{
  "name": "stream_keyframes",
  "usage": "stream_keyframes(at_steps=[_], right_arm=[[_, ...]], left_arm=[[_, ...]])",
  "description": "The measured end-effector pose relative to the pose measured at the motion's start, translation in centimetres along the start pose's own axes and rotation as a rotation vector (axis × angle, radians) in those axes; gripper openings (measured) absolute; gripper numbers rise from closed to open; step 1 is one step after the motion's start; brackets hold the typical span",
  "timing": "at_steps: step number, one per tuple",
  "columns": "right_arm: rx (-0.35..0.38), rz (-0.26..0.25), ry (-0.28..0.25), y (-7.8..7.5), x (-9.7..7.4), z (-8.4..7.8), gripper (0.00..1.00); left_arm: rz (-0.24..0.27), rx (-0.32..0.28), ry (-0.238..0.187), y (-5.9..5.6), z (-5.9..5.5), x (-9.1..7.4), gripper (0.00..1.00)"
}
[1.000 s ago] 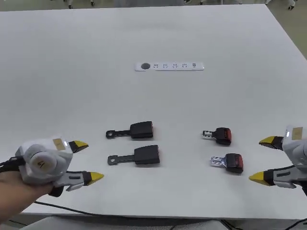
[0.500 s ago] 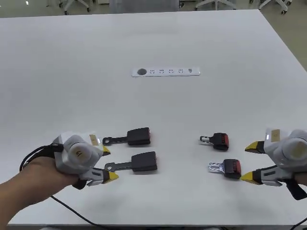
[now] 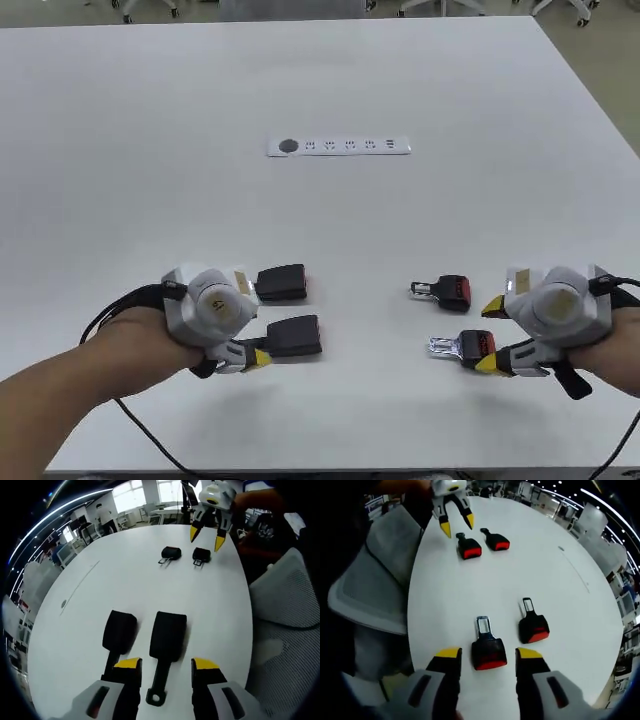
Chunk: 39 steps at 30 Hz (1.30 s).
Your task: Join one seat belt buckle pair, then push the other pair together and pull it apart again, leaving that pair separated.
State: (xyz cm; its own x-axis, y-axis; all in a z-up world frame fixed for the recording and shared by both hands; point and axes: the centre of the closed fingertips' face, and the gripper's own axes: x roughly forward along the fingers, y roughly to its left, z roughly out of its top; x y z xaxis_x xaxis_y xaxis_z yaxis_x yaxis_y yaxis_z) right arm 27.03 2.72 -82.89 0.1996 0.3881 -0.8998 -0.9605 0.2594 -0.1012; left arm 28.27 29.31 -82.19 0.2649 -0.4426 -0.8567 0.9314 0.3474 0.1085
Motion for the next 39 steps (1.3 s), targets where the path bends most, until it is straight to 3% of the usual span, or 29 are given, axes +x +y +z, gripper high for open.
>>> stream_keyframes(at_steps=[6,12,18,23,39], right_arm=[[-0.039,0.045,0.046,0.4,1.1,-1.2,0.43],[-0.033,0.055,0.069,0.4,1.9,-2.3,0.41],[-0.029,0.053,0.075,0.1,2.3,-2.6,0.38],[-0.018,0.082,0.086,0.2,2.7,-2.8,0.37],[-0.022,0.121,0.053,0.3,2.8,-2.4,0.36]], left_arm=[[-0.058,0.015,0.01,-0.5,0.9,1.1,0.43],[-0.068,0.054,0.021,-0.4,1.2,2.4,0.41],[-0.091,0.077,0.068,-0.6,0.4,3.1,0.42],[-0.102,0.106,0.093,-0.7,-0.4,3.5,0.39],[-0.104,0.176,0.105,-0.2,-0.6,4.0,0.33]])
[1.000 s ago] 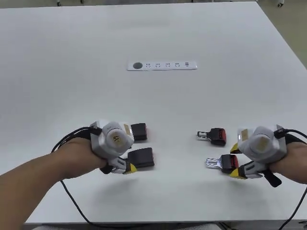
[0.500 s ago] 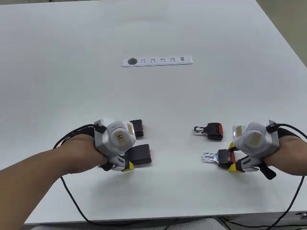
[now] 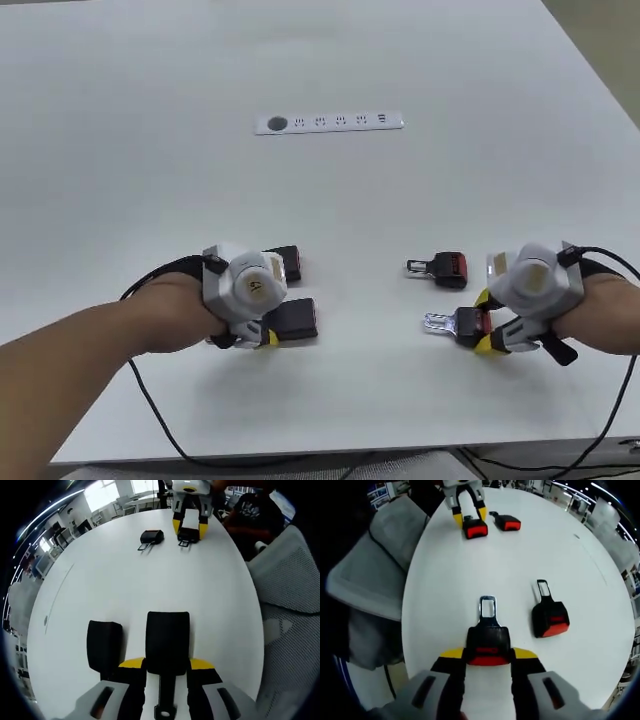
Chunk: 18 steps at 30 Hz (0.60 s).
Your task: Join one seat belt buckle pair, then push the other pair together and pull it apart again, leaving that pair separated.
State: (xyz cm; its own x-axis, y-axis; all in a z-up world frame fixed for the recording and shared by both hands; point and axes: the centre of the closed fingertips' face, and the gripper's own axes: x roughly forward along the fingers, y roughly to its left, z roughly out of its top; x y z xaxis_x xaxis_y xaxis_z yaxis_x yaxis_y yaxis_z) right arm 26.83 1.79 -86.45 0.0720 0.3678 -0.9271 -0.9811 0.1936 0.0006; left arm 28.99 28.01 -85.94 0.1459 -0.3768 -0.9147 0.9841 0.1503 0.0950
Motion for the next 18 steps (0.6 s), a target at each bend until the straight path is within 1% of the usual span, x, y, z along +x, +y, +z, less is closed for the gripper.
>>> stream_keyframes(at_steps=[5,6,9,13,14,16,17,18], right_arm=[[-0.011,0.009,-0.015,-0.09,0.0,-0.02,0.35],[-0.018,0.011,-0.018,-0.13,0.02,0.0,0.35],[-0.019,0.013,-0.02,-0.06,-0.02,0.05,0.35],[-0.035,0.017,-0.002,0.2,-0.05,0.45,0.35],[-0.045,0.017,0.008,0.28,-0.03,0.51,0.35],[-0.064,0.022,0.022,0.29,-0.04,0.44,0.35],[-0.061,0.024,0.024,0.21,0.01,0.44,0.35],[-0.065,0.027,0.029,0.18,0.03,0.51,0.35]], left_arm=[[-0.017,0.019,-0.004,-0.02,0.03,0.02,0.32],[-0.02,0.006,-0.001,0.0,0.01,0.06,0.32],[-0.021,0.007,0.002,0.0,0.0,0.08,0.32],[-0.021,0.02,-0.007,-0.1,-0.03,0.07,0.32],[-0.029,0.052,-0.026,-0.22,0.06,0.05,0.32],[-0.03,0.028,-0.04,-0.11,-0.09,0.03,0.32],[-0.029,0.024,-0.041,-0.12,-0.05,0.04,0.32],[-0.03,0.035,-0.038,-0.09,-0.01,0.08,0.32]])
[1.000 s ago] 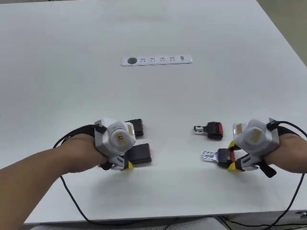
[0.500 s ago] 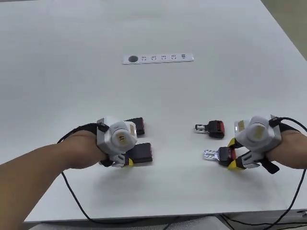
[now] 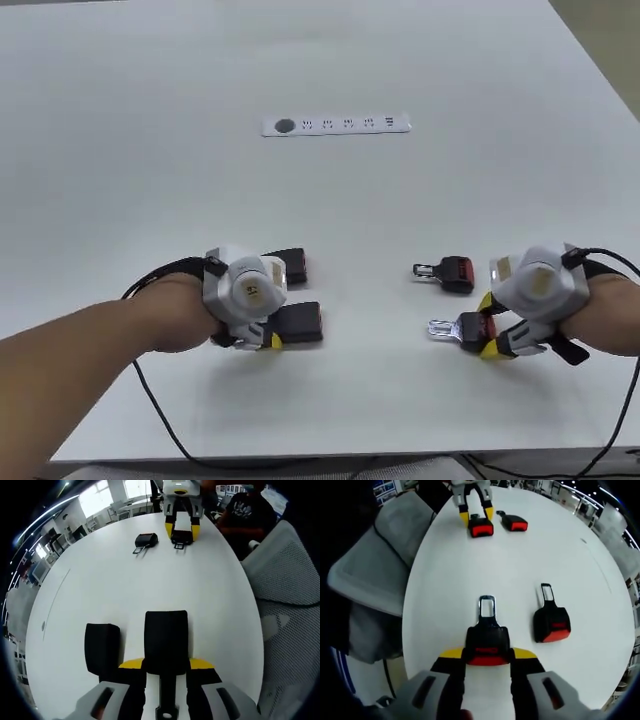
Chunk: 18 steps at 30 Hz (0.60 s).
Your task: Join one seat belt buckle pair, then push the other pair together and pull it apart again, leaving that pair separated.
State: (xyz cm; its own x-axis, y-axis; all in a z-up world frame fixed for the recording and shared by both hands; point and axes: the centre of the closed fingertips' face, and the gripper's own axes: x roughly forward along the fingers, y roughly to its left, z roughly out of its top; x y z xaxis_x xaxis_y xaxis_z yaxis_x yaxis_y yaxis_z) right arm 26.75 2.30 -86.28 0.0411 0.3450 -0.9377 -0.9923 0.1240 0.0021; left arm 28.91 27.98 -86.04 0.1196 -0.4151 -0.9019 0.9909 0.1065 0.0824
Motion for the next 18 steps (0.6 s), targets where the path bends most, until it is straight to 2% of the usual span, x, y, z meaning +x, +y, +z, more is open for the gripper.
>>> stream_keyframes(at_steps=[5,10,18], right_arm=[[-0.001,-0.002,-0.005,0.0,0.4,0.8,0.35],[-0.015,0.001,-0.016,-0.1,1.0,2.3,0.35],[-0.022,-0.014,-0.073,0.3,2.3,6.2,0.35]], left_arm=[[-0.007,0.007,0.03,-0.1,0.1,0.1,0.31],[-0.004,-0.001,0.02,-0.1,0.1,0.1,0.31],[-0.003,-0.01,0.017,-0.1,0.1,0.0,0.31]])
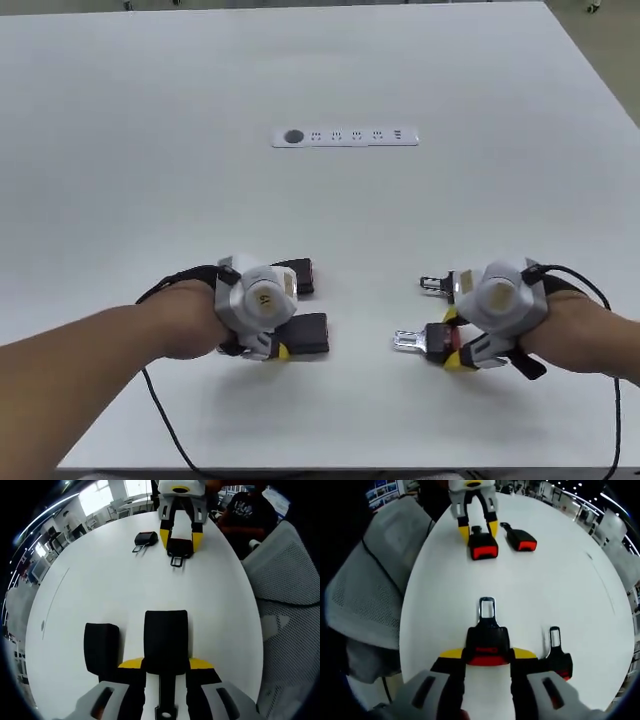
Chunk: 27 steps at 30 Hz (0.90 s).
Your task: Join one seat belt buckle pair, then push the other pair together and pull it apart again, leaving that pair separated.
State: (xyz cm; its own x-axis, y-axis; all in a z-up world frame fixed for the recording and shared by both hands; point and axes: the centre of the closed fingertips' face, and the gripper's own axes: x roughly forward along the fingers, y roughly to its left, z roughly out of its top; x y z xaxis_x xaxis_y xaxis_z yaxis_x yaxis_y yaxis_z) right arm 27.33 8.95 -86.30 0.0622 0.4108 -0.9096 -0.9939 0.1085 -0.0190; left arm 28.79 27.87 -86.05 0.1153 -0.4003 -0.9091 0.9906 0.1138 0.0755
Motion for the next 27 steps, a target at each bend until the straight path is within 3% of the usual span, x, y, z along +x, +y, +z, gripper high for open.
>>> stream_keyframes(at_steps=[12,22,27], right_arm=[[-0.037,0.021,-0.046,0.0,2.7,6.0,0.35],[-0.012,0.021,-0.042,-0.4,3.6,7.8,0.35],[-0.084,-0.011,-0.042,-0.1,3.5,8.2,0.35]], left_arm=[[-0.004,-0.002,0.023,0.0,-0.1,0.0,0.31],[-0.02,0.018,0.038,0.0,-0.1,0.0,0.31],[-0.027,0.027,0.049,0.0,-0.1,0.0,0.31]])
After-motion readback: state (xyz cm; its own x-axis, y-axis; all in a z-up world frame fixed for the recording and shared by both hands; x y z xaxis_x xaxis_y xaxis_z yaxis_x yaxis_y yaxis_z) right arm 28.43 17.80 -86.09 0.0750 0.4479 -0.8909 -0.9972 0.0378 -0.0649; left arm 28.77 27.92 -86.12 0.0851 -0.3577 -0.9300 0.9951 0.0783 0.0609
